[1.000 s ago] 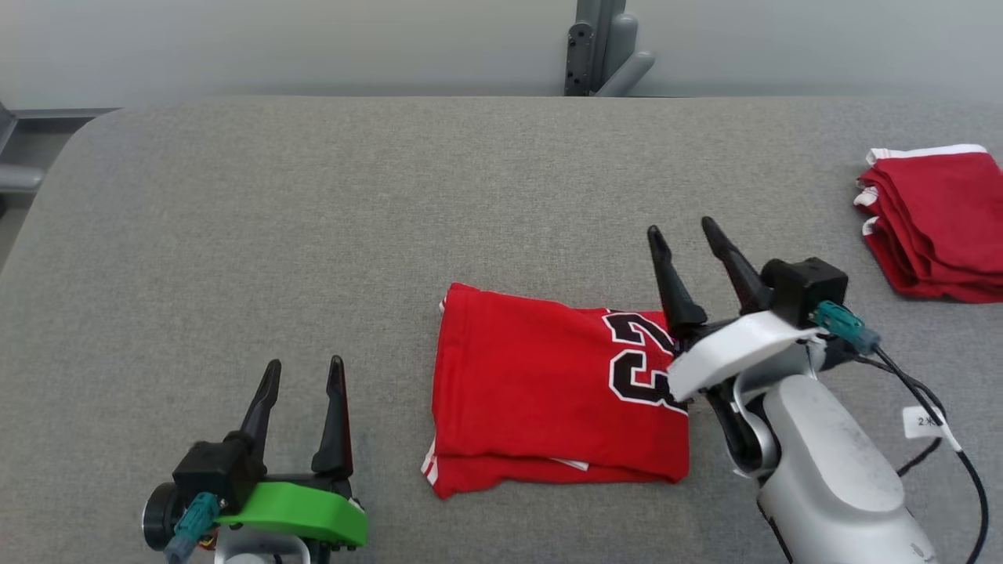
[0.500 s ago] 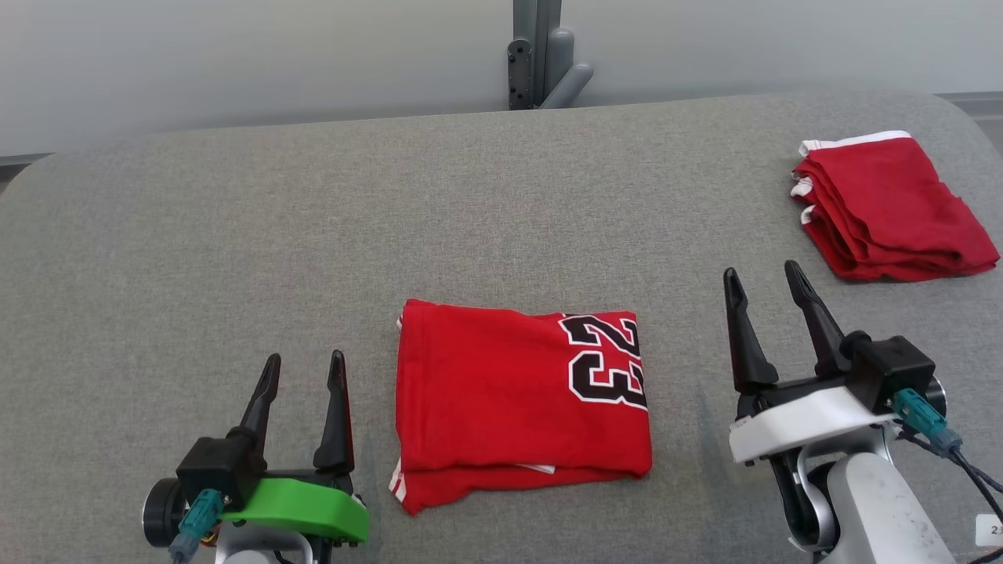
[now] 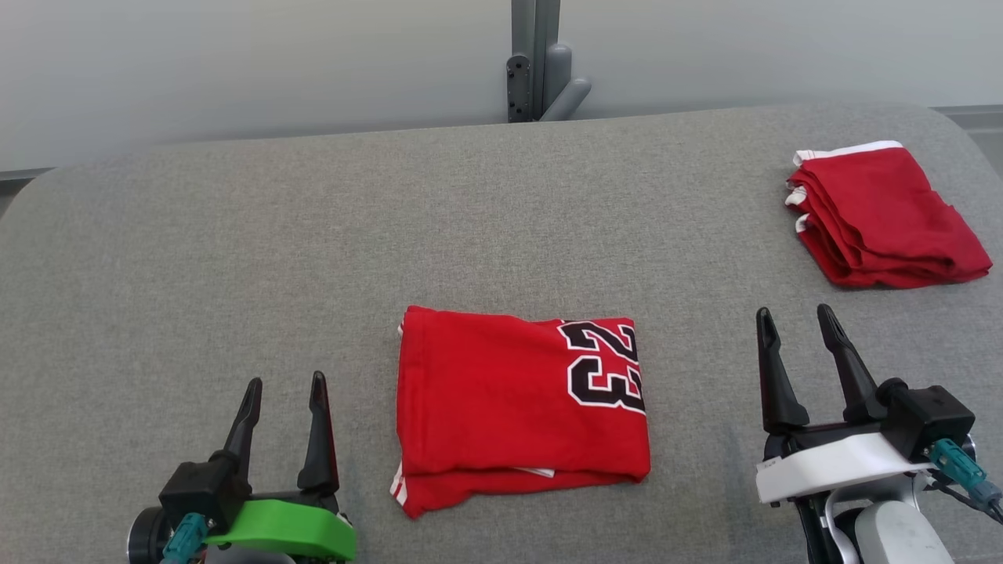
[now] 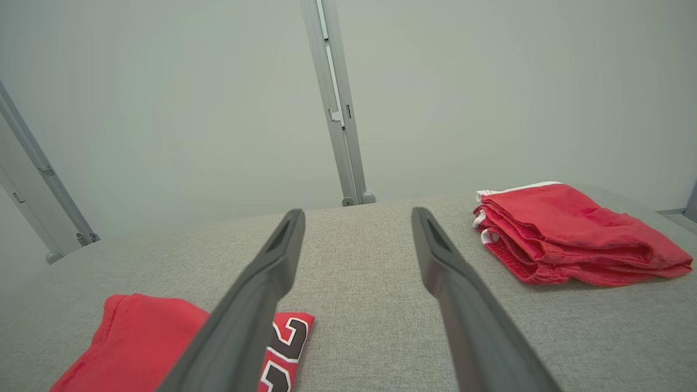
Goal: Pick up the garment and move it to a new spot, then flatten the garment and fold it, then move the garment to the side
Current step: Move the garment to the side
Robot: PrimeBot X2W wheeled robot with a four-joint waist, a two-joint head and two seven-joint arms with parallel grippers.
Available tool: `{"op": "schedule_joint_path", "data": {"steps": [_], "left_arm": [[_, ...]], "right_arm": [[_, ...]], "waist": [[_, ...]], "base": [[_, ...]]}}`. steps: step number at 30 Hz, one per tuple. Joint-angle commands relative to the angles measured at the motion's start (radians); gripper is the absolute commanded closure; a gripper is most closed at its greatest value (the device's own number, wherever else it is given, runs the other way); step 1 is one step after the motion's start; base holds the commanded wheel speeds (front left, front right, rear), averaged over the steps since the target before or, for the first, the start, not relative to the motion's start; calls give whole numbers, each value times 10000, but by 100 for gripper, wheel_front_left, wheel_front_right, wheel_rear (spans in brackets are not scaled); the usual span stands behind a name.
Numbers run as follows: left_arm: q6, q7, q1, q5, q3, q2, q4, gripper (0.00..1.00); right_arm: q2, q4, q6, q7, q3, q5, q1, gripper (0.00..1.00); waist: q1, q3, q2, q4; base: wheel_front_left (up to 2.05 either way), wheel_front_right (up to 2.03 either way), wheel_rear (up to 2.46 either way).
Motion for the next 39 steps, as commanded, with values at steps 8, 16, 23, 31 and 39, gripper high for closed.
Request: {"op": "schedule_joint_path", "data": {"steps": [8, 16, 23, 31, 39], "left_arm": [[-96, -29, 175, 229, 183, -57, -68, 0], [-153, -29, 215, 325, 260, -140, -58, 0], [-204, -30, 218, 341, 335, -202, -44, 0], [-287, -30, 198, 417, 286, -270, 30, 0], [-353, -30, 181, 455, 267, -339, 131, 0]], "right_arm": [[-11, -6, -3, -35, -14, 51, 57, 0], [-11, 77, -3, -35, 30, 98, 30, 0], [-11, 181, -3, -35, 40, 70, -69, 0], [-17, 1103, -3, 1300, 146, -138, -717, 0], [-735, 2497, -3, 3525, 963, 1309, -1407, 0]], "waist": [[0, -55, 14, 28], [0, -96, 14, 96], [0, -100, 14, 138], [0, -96, 14, 300], [0, -1, 14, 773]], "base": [[0, 0, 0], [0, 0, 0], [0, 0, 0], [0, 0, 0], [0, 0, 0]]}}
